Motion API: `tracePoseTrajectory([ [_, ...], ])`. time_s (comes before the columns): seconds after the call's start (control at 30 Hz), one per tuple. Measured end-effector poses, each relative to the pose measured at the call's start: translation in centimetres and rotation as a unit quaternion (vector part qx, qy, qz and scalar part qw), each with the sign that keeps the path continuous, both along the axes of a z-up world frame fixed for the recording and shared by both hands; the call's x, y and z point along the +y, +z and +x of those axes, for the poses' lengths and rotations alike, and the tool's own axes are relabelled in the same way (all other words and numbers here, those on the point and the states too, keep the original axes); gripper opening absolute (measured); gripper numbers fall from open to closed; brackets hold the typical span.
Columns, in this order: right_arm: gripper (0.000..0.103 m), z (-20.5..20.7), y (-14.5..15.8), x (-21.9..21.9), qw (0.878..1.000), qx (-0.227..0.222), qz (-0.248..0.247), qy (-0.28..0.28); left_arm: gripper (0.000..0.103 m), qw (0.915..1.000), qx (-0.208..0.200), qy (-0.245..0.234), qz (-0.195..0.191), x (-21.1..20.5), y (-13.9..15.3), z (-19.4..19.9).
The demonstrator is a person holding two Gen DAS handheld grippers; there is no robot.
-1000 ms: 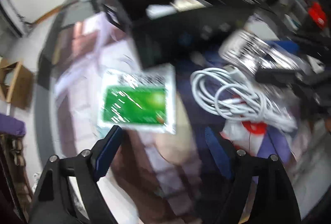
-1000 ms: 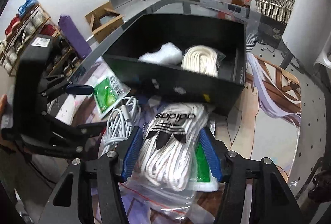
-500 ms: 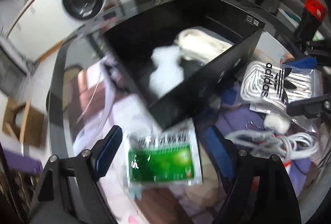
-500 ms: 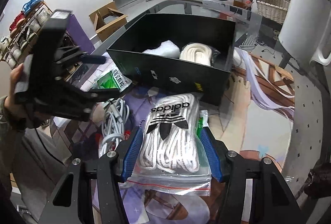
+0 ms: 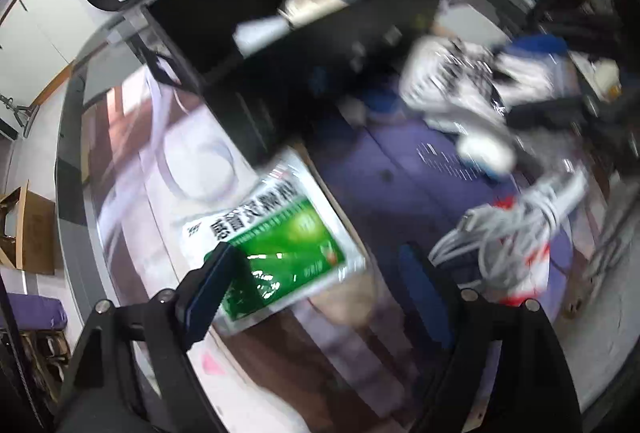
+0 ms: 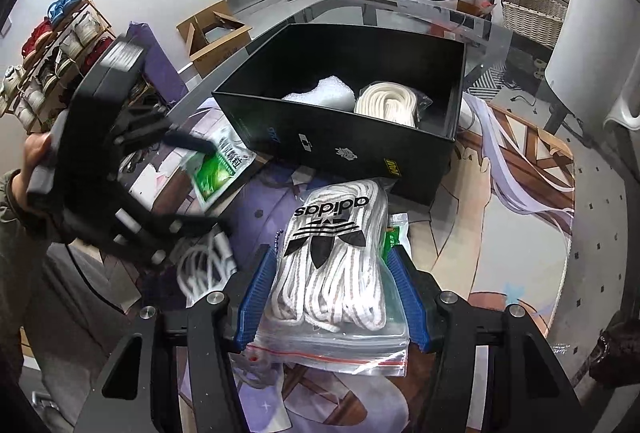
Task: Organize soft objects
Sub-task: 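Move the right gripper to the Adidas lace bag and grasp it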
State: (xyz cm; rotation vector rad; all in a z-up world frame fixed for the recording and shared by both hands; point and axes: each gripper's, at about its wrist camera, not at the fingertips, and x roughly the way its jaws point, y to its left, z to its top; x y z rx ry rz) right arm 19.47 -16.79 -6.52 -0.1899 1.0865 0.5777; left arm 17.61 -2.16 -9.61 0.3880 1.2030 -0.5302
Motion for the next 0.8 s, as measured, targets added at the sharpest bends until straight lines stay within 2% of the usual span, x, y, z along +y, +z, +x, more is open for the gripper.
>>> tracePoseTrajectory([
  [0.1,0.059,-0.1,0.1,0.1,1.000,-0.001,0.001,-0.001,0.083,0.9998,0.007,-0.017,-0.003,-0.4,0.2,-0.9],
  [0.23,0.059,0.0,0.2,0.2,1.000,-0.001,0.002,-0.002,0.084,0.9980,-0.063,-0.010,-0.003,0.0,2.2,-0.1],
  [0.27,0.059,0.0,0.2,0.3,1.000,-0.001,0.002,-0.001,0.084,0.9978,-0.065,-0.012,-0.004,0.2,2.2,0.5],
  [0.33,0.059,0.0,0.2,0.3,1.000,-0.001,0.003,0.000,0.084,0.9988,-0.049,-0.007,0.003,0.6,1.2,1.8],
  [0.37,0.059,0.0,0.3,0.3,1.000,-0.001,0.004,-0.001,0.088,0.9990,-0.040,0.000,0.021,0.6,0.3,2.6],
  [0.4,0.059,0.1,0.2,0.2,1.000,-0.001,0.005,-0.001,0.092,0.9989,-0.044,0.007,0.013,0.5,0.2,2.9],
  [0.47,0.059,0.3,0.2,0.2,1.000,0.000,0.005,-0.003,0.092,0.9990,-0.042,0.006,0.013,0.1,0.2,3.0],
  [0.57,0.059,0.3,-0.1,0.4,1.000,0.001,0.005,0.003,0.094,0.9993,-0.025,-0.027,0.004,-1.0,0.0,1.3],
  [0.8,0.059,0.0,-0.5,0.7,1.000,-0.001,-0.003,0.012,0.097,0.9986,-0.012,-0.050,0.014,-1.5,0.2,-1.0],
])
